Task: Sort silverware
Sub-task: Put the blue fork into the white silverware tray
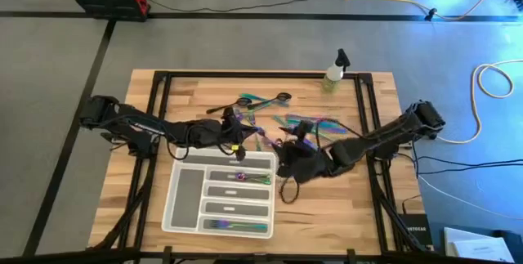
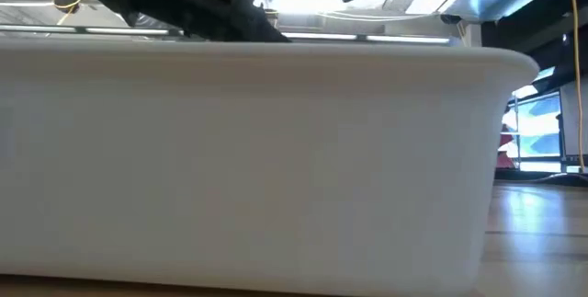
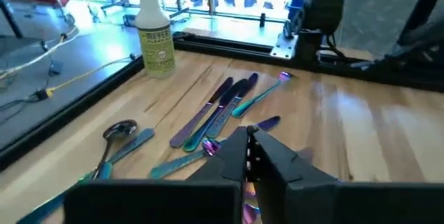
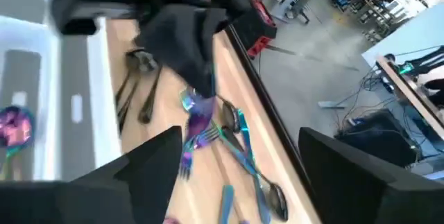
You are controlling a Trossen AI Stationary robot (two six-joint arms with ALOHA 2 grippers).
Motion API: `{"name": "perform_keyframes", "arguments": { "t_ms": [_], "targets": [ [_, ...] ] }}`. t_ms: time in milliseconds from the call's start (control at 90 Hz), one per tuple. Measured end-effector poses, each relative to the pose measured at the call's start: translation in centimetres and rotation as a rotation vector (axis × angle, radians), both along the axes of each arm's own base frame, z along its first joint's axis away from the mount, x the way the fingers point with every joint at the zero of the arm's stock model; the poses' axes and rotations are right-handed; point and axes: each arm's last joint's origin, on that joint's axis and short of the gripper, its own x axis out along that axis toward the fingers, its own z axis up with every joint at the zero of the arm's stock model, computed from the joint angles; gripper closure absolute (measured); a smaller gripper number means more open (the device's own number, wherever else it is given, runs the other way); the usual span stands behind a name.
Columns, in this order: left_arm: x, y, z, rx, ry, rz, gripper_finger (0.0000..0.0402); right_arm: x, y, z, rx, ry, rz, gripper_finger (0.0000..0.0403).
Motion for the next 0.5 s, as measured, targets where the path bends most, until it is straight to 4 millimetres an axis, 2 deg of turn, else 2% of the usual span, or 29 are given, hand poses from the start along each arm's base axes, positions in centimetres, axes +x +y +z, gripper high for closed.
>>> {"name": "perform_keyframes", "arguments": {
  "t_ms": [100, 189, 356, 500],
  "targets": [
    [0.0, 0.5, 0.0, -0.048, -0.019, 0.026, 0.0401, -0.5, 1.2, -1.9, 0.000, 0.033, 0.024, 0.0149],
    [0.0, 0.9, 0.2, -0.097, -0.054, 0.050, 0.0401, -0.7, 2.4, -3.7, -0.019, 0.076, 0.070, 0.0179],
    [0.1, 1.7, 0.5, -0.275, -0.161, 0.110, 0.0401, -0.2, 3.3, -6.1, -0.112, 0.165, 0.102, 0.0276],
    [0.0, 1.9, 0.5, -0.390, -0.207, 0.141, 0.0401, 0.3, 3.3, -6.7, -0.162, 0.141, 0.051, 0.0365]
  ]
}}
